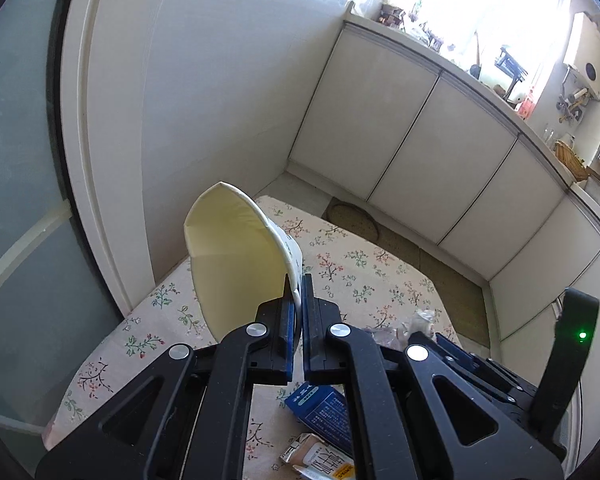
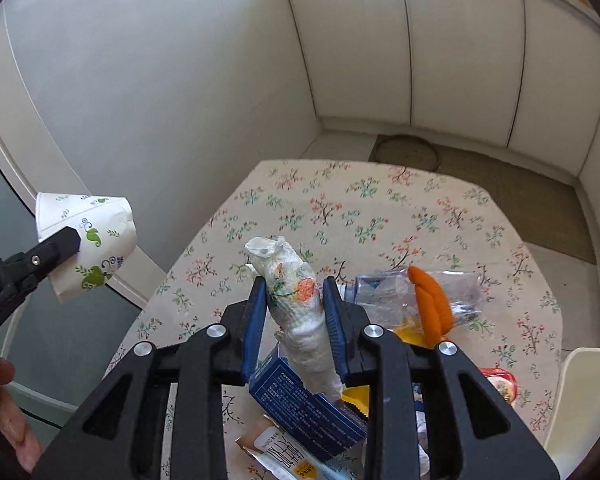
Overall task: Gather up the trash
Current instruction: 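Carry cup and tissue over the white bin and open both tools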
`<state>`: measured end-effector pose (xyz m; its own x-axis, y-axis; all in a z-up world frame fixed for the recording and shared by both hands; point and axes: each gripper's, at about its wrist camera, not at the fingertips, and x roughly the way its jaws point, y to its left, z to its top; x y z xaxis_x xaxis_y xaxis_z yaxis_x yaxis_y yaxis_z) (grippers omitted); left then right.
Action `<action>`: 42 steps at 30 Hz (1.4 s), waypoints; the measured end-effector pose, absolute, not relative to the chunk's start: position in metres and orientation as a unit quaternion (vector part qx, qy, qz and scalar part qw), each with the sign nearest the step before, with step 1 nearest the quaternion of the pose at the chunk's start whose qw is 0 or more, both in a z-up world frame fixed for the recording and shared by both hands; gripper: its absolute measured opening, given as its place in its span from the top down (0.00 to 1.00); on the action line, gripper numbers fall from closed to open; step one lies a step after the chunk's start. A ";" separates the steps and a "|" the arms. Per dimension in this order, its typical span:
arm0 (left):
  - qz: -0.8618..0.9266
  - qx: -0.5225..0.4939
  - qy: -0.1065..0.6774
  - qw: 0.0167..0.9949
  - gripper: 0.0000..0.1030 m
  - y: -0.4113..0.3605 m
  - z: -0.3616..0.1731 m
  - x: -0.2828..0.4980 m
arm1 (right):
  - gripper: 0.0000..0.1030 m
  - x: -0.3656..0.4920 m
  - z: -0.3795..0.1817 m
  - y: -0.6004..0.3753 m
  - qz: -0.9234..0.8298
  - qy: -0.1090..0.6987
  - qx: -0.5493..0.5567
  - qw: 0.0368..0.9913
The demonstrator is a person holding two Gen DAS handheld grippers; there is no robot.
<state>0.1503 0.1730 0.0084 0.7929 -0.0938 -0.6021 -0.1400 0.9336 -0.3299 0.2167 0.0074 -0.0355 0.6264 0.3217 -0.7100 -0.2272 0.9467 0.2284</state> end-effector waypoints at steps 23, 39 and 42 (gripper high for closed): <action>-0.095 -0.141 0.218 0.961 0.98 0.063 0.037 0.126 | 0.71 0.132 0.015 -0.118 -0.009 0.232 0.100 0.967; -0.181 -0.108 0.204 0.956 0.98 -0.035 0.041 0.116 | 0.71 0.083 0.018 -0.222 -0.150 0.214 0.097 0.960; -0.201 -0.098 0.204 0.953 0.98 -0.059 0.039 0.112 | 0.71 0.077 0.017 -0.248 -0.171 0.217 0.109 0.955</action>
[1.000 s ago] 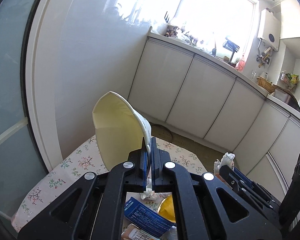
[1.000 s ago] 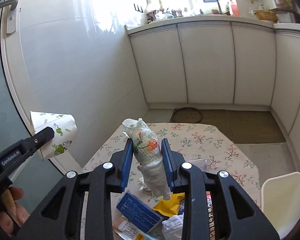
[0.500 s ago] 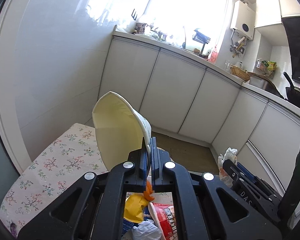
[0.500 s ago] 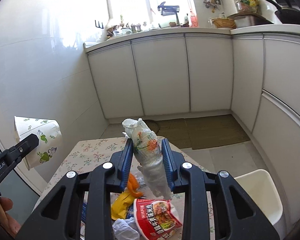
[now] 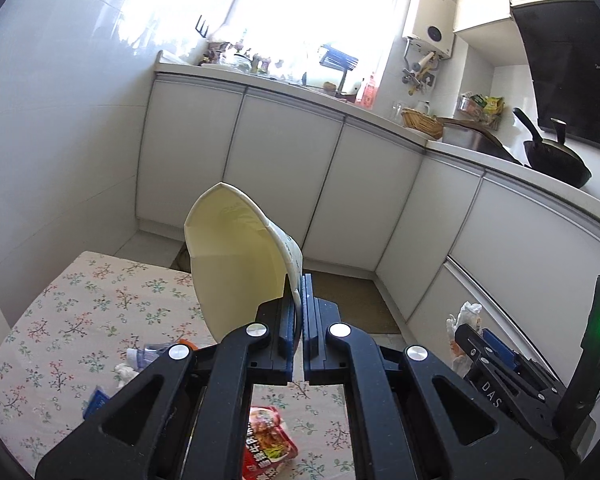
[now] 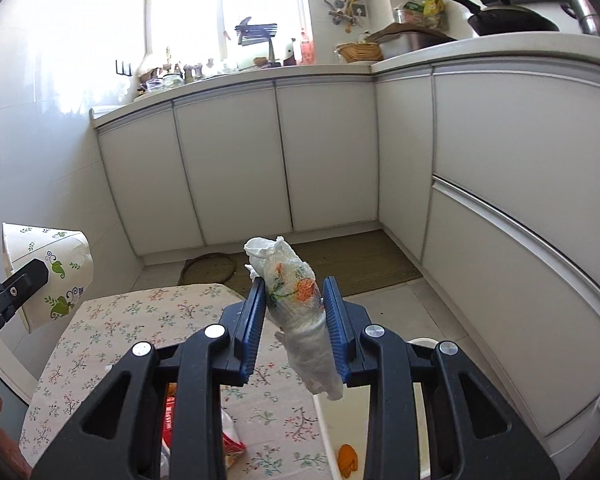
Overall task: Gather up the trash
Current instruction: 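Carry cup and tissue over the white bin and open both tools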
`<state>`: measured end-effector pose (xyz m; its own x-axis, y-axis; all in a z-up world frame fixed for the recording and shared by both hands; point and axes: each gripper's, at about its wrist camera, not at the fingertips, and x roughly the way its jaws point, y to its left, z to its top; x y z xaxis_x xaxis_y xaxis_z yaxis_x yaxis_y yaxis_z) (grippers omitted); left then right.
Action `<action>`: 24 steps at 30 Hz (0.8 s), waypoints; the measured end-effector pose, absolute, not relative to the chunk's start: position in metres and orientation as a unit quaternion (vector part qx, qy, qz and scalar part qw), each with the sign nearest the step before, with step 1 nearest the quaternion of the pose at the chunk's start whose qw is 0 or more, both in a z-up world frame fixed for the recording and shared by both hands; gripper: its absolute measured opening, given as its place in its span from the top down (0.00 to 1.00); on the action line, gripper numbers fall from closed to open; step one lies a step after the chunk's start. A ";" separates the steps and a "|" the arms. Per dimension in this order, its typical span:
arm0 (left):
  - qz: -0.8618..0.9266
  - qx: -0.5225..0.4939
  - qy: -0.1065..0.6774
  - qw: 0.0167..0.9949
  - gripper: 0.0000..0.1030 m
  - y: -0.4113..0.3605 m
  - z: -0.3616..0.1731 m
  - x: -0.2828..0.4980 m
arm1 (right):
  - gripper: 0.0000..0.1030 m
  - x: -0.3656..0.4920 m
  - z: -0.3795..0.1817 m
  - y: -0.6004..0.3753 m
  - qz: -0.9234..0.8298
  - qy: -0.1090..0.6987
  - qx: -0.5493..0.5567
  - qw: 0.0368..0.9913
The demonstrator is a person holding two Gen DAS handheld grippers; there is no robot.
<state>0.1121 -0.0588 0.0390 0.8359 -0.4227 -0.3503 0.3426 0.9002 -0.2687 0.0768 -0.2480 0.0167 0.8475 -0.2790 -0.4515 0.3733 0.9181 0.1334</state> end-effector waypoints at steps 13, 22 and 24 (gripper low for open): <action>-0.270 -0.055 0.239 0.931 0.98 -0.143 0.018 0.105 | 0.52 0.057 -0.022 -0.335 -0.212 0.284 0.159 0.922; -0.335 -0.043 0.271 0.901 0.98 -0.191 0.002 0.102 | 0.35 0.026 -0.017 -0.373 -0.271 0.257 0.178 0.910; -0.354 -0.036 0.281 0.891 0.98 -0.204 -0.004 0.100 | 0.31 0.019 -0.017 -0.384 -0.292 0.252 0.182 0.904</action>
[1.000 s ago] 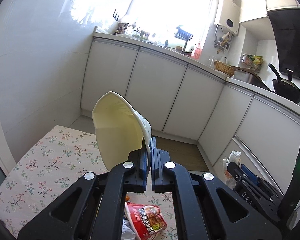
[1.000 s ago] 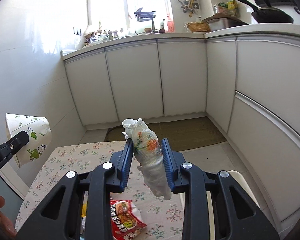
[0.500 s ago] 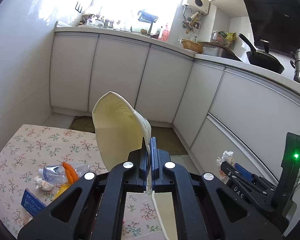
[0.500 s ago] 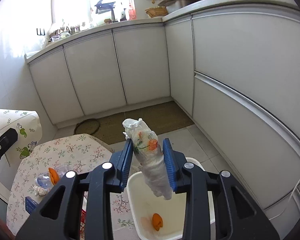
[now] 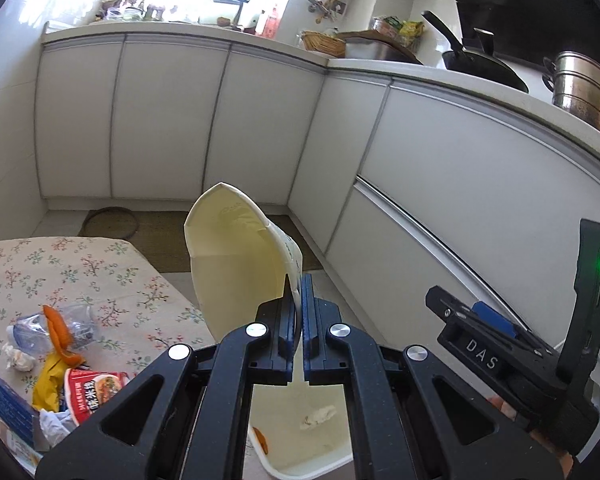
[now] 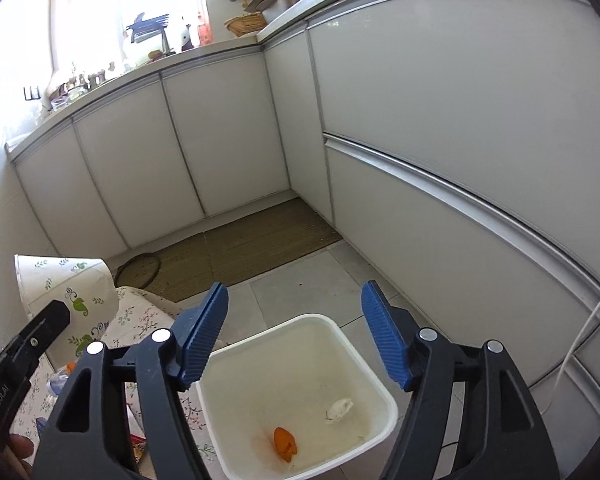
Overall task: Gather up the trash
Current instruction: 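Carry cup and tissue over the white bin and open both tools, then move both tools back over the table of trash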
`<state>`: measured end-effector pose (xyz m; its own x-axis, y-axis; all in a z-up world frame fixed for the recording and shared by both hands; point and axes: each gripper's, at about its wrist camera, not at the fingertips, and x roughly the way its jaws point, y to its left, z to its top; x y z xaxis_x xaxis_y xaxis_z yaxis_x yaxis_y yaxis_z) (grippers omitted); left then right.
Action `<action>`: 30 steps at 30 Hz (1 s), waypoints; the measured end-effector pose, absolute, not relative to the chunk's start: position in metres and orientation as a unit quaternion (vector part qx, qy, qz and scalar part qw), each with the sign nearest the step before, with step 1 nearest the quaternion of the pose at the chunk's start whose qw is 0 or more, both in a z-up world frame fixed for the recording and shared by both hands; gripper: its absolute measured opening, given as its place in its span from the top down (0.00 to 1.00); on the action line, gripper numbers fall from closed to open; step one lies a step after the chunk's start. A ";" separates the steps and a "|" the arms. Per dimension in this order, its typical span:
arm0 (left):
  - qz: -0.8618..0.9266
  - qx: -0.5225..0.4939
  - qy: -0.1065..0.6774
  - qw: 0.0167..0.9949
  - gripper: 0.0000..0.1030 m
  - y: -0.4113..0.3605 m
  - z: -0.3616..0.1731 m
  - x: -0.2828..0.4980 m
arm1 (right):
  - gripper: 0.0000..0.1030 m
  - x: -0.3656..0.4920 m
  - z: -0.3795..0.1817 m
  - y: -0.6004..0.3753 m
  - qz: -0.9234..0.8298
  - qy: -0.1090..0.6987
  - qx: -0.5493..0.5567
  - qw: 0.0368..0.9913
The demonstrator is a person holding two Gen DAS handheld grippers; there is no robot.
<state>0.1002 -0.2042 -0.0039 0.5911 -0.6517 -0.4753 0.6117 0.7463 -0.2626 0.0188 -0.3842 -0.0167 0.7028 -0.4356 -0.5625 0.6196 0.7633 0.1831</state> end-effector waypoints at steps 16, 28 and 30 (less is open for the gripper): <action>-0.428 -0.019 0.342 0.836 0.87 -0.264 -0.042 0.103 | 0.17 -0.026 -0.027 -0.438 -0.408 0.238 0.187 0.861; -0.353 -0.002 0.317 0.880 0.48 -0.249 -0.027 0.098 | 0.13 -0.014 -0.021 -0.409 -0.401 0.232 0.154 0.873; -0.342 0.002 0.315 0.885 0.44 -0.244 -0.025 0.098 | 0.12 -0.011 -0.020 -0.404 -0.398 0.232 0.154 0.874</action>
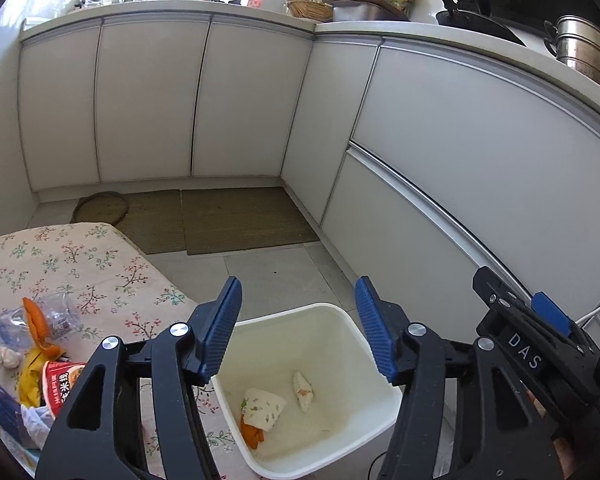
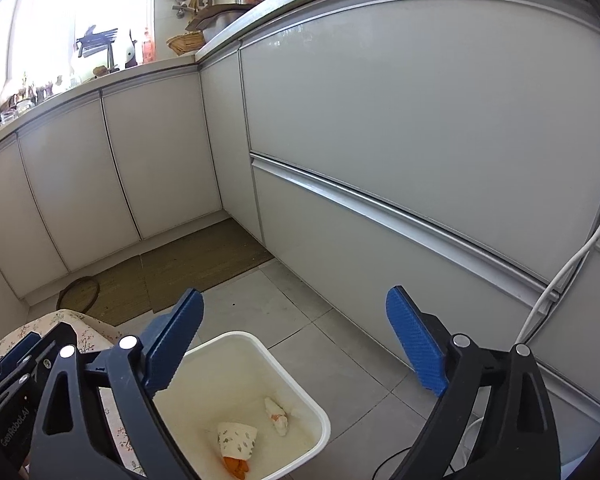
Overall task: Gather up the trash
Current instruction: 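Move both tools back over the table of trash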
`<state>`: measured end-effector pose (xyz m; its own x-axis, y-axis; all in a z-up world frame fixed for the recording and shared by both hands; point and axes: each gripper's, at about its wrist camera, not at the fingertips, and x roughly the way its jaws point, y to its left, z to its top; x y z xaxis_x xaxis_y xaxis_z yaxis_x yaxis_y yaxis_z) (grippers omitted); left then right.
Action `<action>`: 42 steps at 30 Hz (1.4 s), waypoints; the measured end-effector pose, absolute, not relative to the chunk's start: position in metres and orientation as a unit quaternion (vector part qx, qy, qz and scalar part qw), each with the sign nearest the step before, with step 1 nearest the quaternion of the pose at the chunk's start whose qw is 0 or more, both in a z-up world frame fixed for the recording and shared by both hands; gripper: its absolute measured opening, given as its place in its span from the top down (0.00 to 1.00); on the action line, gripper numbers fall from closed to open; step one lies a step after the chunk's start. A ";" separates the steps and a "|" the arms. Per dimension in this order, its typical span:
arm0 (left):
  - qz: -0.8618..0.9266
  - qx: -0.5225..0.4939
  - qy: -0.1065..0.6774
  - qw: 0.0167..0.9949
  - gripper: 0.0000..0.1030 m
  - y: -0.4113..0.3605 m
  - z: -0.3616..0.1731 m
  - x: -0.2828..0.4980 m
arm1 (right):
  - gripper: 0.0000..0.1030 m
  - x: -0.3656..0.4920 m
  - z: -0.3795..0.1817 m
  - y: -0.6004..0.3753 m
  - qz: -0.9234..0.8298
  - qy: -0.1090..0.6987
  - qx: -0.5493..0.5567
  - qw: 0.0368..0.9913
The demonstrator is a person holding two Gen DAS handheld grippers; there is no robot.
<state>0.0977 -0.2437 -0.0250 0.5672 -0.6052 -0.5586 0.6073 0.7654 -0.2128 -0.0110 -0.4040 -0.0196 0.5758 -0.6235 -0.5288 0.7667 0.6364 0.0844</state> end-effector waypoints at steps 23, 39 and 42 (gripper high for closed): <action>-0.211 -0.027 0.306 0.928 0.39 -0.135 -0.005 0.117 | 0.08 0.040 -0.004 -0.306 -0.318 0.229 0.119 0.912; -0.135 -0.050 0.309 0.940 0.39 -0.057 0.002 0.125 | 0.08 0.078 0.000 -0.231 -0.248 0.239 0.099 0.934; -0.122 -0.054 0.311 0.941 0.39 -0.044 0.002 0.125 | 0.08 0.083 0.000 -0.219 -0.236 0.241 0.099 0.936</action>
<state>0.1255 -0.0439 0.0019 0.7763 -0.2626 -0.5730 0.1957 0.9646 -0.1769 0.0826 -0.2187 -0.0003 0.7722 -0.3952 -0.4976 0.4901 0.8688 0.0706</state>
